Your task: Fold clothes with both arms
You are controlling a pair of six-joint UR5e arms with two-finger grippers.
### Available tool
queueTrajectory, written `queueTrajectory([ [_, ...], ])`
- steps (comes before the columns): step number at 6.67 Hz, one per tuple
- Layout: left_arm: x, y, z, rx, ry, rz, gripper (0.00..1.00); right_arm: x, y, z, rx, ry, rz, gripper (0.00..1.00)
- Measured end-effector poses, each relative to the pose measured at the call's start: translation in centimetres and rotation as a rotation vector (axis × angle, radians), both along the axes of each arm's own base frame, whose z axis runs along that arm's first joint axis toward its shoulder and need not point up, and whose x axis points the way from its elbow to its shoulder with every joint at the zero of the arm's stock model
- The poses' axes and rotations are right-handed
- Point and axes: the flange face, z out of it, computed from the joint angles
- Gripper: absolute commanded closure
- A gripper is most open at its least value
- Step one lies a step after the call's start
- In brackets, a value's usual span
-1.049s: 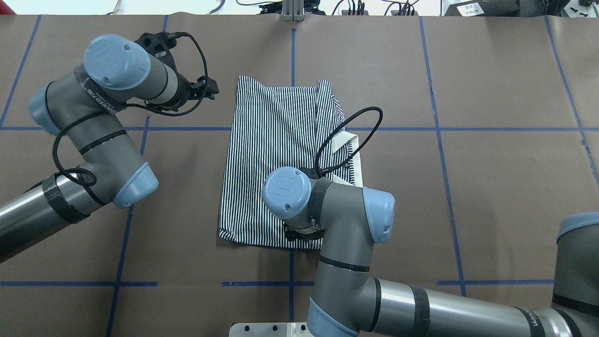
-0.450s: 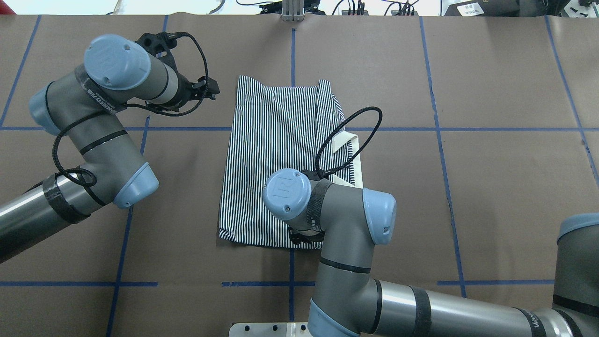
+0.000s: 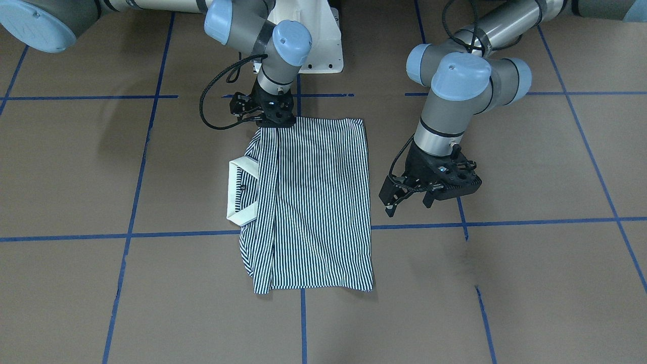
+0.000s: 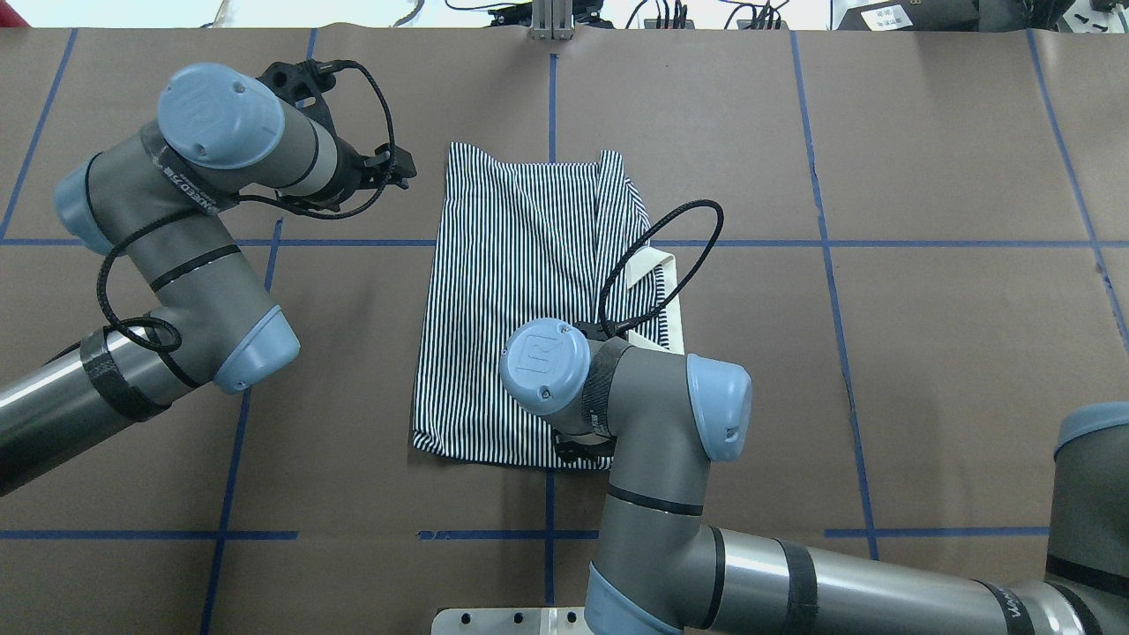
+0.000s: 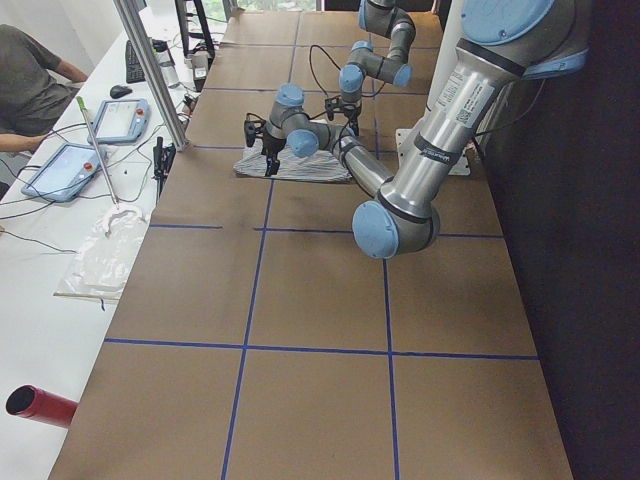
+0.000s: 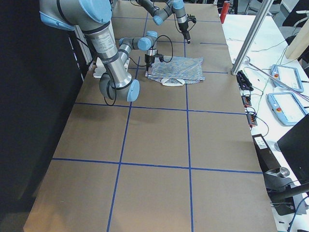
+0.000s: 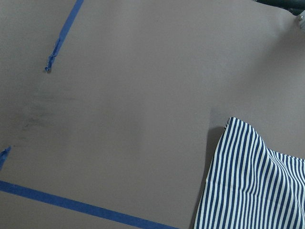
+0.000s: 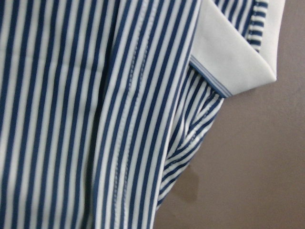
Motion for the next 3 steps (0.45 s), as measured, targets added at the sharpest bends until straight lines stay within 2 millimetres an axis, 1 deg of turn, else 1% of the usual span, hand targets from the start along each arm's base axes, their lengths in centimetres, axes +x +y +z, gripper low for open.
queueTrajectory([
  [1, 0.0, 0.0, -0.2, 0.001, 0.004, -0.001, 0.00, 1.8, 0.2, 1.6, 0.003, 0.010, -0.003, 0.00],
  [2, 0.1, 0.0, -0.5, 0.001, 0.007, -0.002, 0.00, 3.9, 0.5, 3.5, 0.008, 0.018, -0.005, 0.00],
  [3, 0.1, 0.0, -0.6, 0.001, 0.009, -0.002, 0.00, 5.9, 0.7, 4.6, 0.015, 0.018, -0.006, 0.00],
])
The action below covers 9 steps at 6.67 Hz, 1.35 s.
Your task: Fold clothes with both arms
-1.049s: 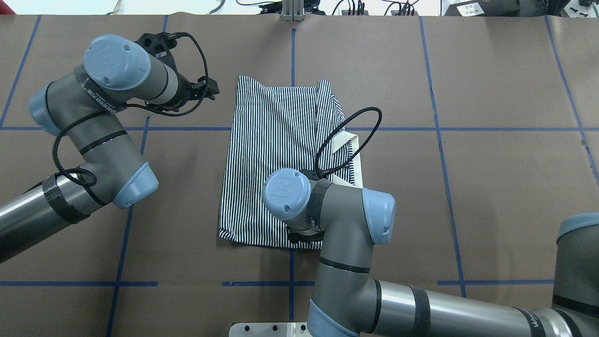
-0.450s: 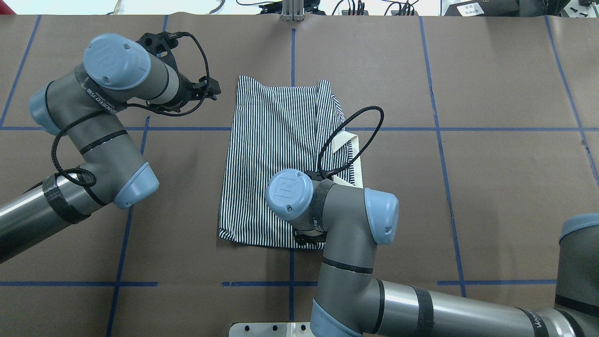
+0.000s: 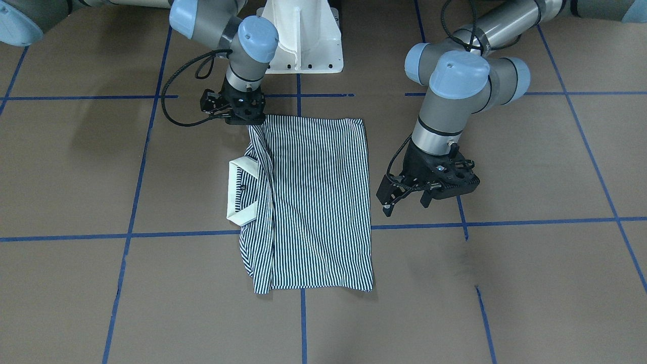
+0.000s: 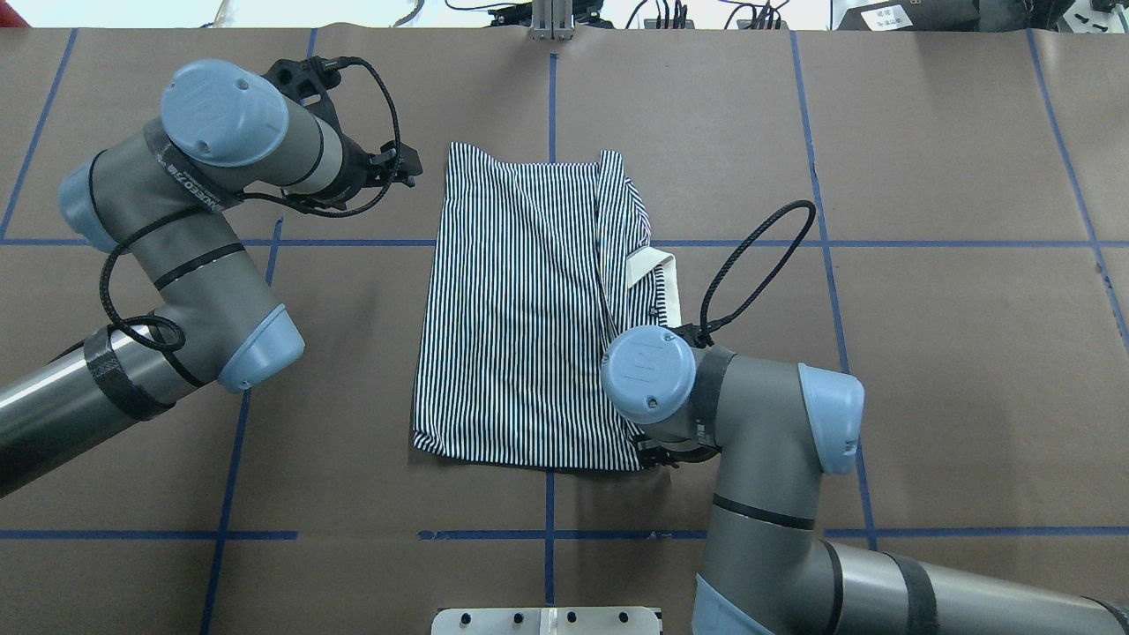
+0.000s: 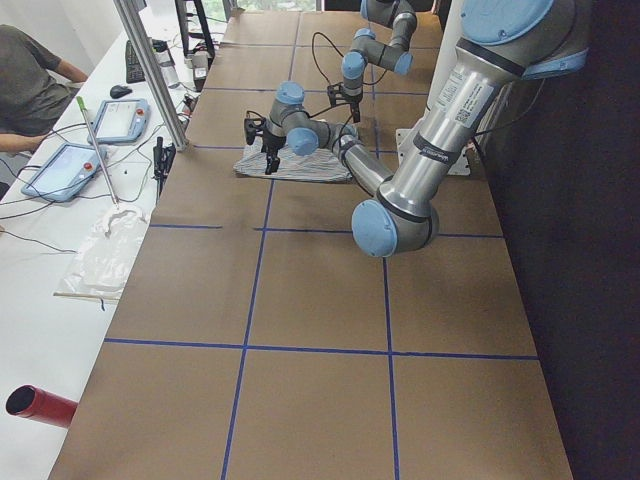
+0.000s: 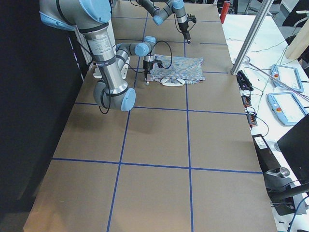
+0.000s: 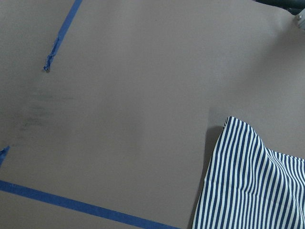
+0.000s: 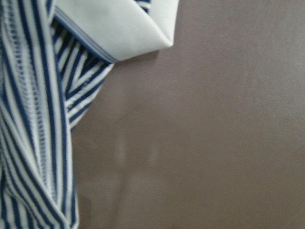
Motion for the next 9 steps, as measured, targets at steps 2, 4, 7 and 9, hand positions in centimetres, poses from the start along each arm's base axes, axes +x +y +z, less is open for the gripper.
queueTrajectory([
  [2, 0.0, 0.0, 0.2, -0.002, -0.001, 0.001, 0.00, 1.8, -1.1, -2.6, 0.032, -0.077, 0.010, 0.00],
  [4, -0.1, 0.1, 0.4, -0.001, -0.005, 0.006, 0.00, 0.0, -4.4, -5.7, 0.084, -0.172, 0.025, 0.00],
  [7, -0.1, 0.1, 0.6, -0.004, -0.004, 0.016, 0.00, -4.8, -9.2, -6.8, 0.117, -0.183, 0.023, 0.00],
  [9, -0.1, 0.1, 0.6, -0.003, -0.004, 0.017, 0.00, -5.5, -10.2, -5.8, 0.112, -0.177, 0.026, 0.00],
])
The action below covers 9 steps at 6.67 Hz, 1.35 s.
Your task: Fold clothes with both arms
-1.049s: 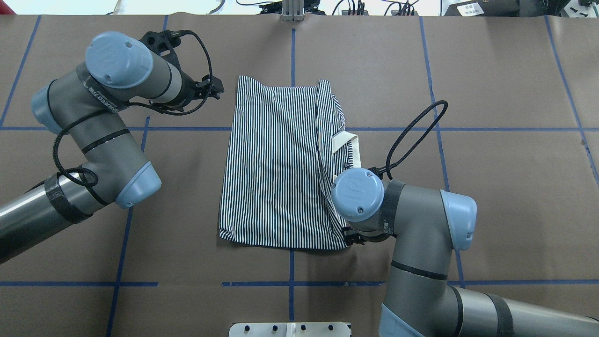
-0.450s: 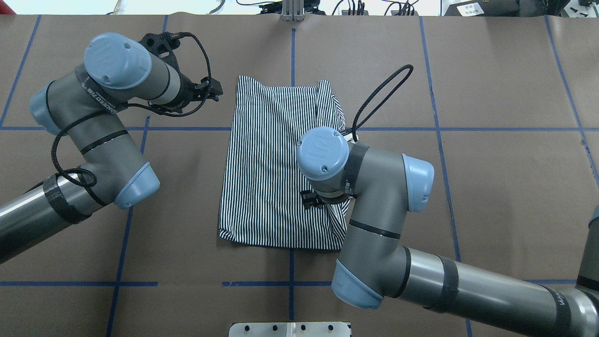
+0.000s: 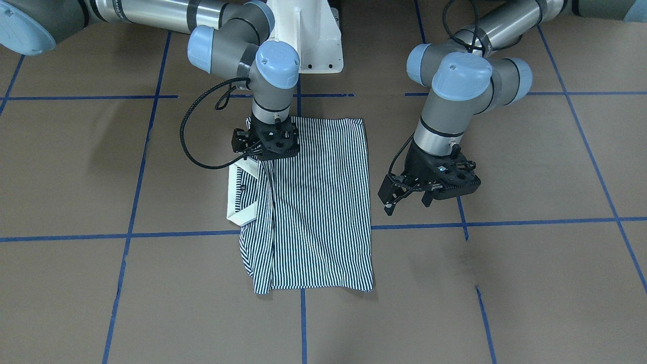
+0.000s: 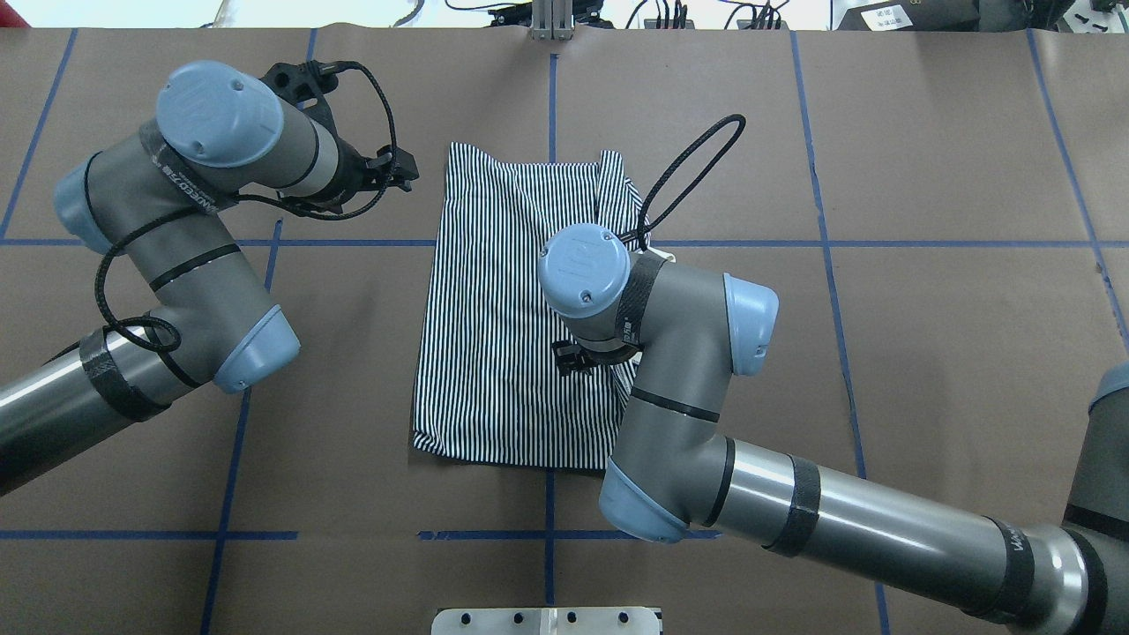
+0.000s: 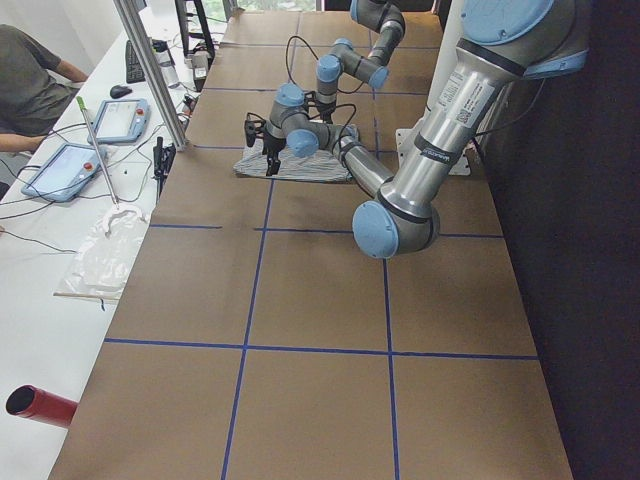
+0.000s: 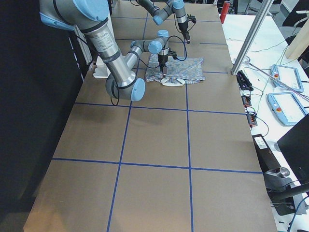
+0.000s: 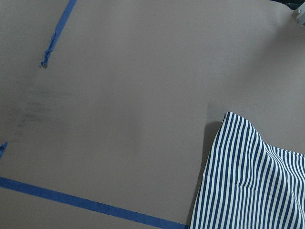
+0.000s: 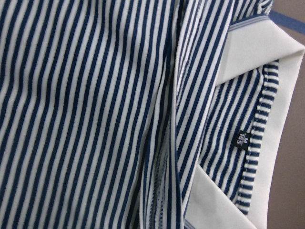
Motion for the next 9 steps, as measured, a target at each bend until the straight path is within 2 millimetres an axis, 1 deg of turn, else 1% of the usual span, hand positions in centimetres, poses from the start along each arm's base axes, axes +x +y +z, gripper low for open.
queueTrajectory([
  [3, 0.0, 0.0, -0.1, 0.000, 0.001, -0.001, 0.00, 0.1, -0.3, 1.9, -0.016, 0.026, 0.002, 0.00],
  [4, 0.0, 0.0, -0.1, 0.001, 0.002, -0.001, 0.00, 0.6, -0.7, 2.5, -0.020, 0.033, 0.006, 0.00],
  [5, 0.0, 0.0, -0.1, 0.000, 0.003, -0.001, 0.00, 1.5, -1.6, 3.3, -0.021, 0.047, 0.004, 0.00],
  [6, 0.0, 0.0, -0.2, 0.000, 0.004, -0.001, 0.00, 2.7, -2.3, 4.5, -0.023, 0.069, -0.003, 0.00],
  [7, 0.1, 0.0, -0.3, 0.000, 0.007, -0.003, 0.00, 4.4, -2.7, 6.3, -0.025, 0.089, -0.006, 0.00],
  [8, 0.1, 0.0, -0.5, -0.001, 0.009, -0.004, 0.00, 7.1, -2.7, 8.2, -0.016, 0.099, -0.015, 0.00],
  [9, 0.1, 0.0, -0.5, -0.002, 0.010, -0.005, 0.00, 9.3, -2.6, 9.2, 0.001, 0.099, -0.028, 0.00],
])
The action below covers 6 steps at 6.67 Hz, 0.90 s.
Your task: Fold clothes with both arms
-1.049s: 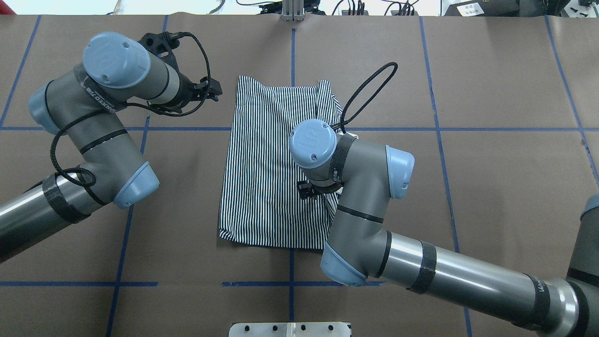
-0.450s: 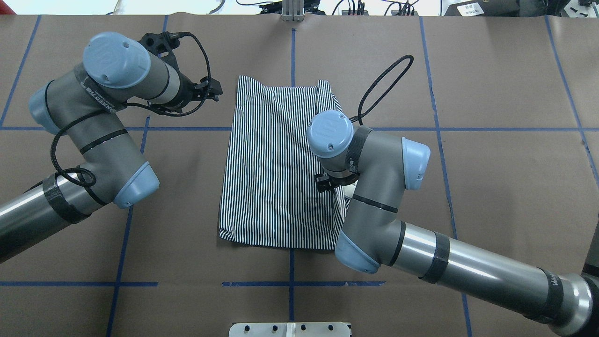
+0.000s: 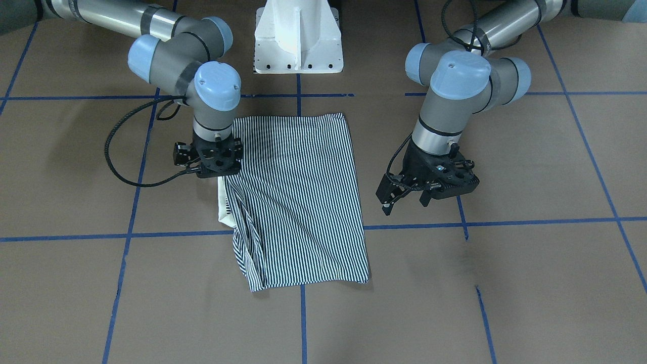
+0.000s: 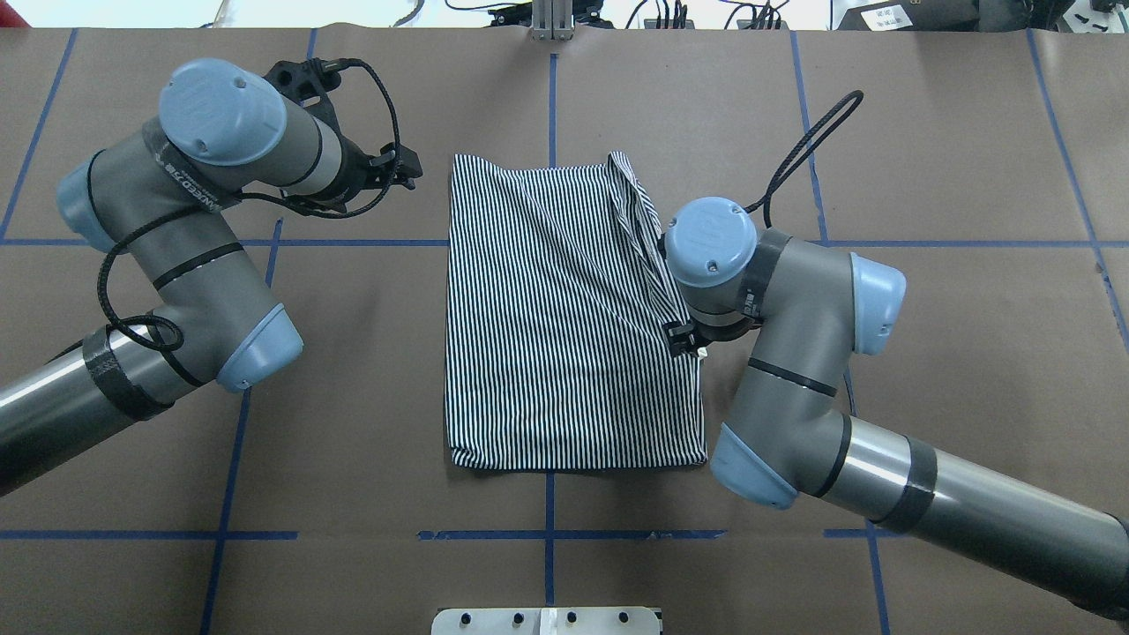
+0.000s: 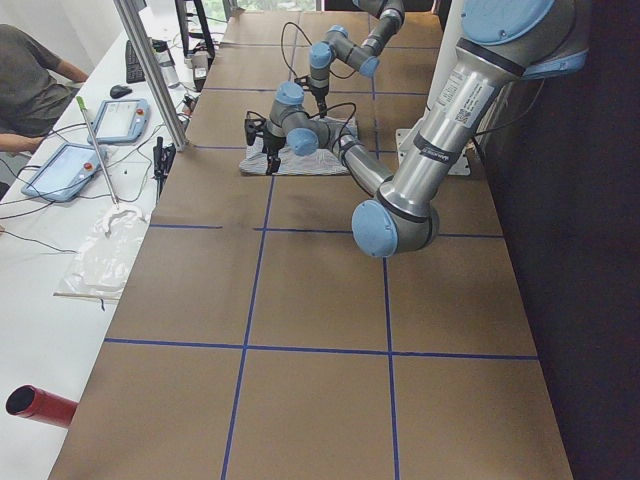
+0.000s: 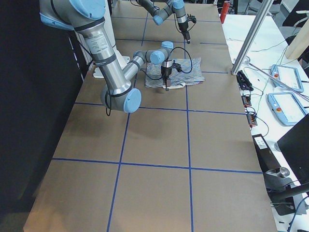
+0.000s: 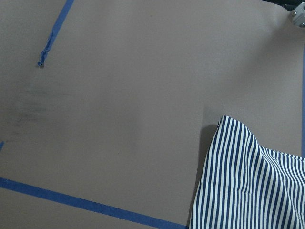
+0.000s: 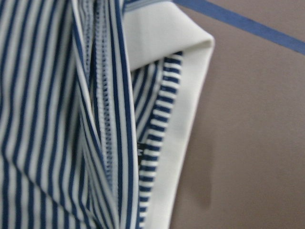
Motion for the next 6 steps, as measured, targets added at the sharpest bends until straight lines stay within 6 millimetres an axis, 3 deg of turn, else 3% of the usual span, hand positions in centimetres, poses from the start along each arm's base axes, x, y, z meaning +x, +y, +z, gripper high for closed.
queueTrajectory([
  [1, 0.0, 0.0, 0.0, 0.000, 0.000, 0.000, 0.00, 0.8, 0.0, 0.0, 0.013, -0.007, -0.007, 0.00],
  [3, 0.0, 0.0, 0.0, 0.000, 0.001, 0.000, 0.00, -0.4, -2.1, -2.7, 0.032, -0.028, 0.004, 0.00],
  [5, 0.1, 0.2, 0.2, -0.007, 0.004, 0.017, 0.00, -4.3, -7.4, -7.0, 0.049, -0.047, 0.035, 0.00],
  [6, 0.0, 0.2, 0.3, -0.008, 0.005, 0.022, 0.00, -6.1, -10.1, -7.4, 0.065, -0.067, 0.048, 0.00],
])
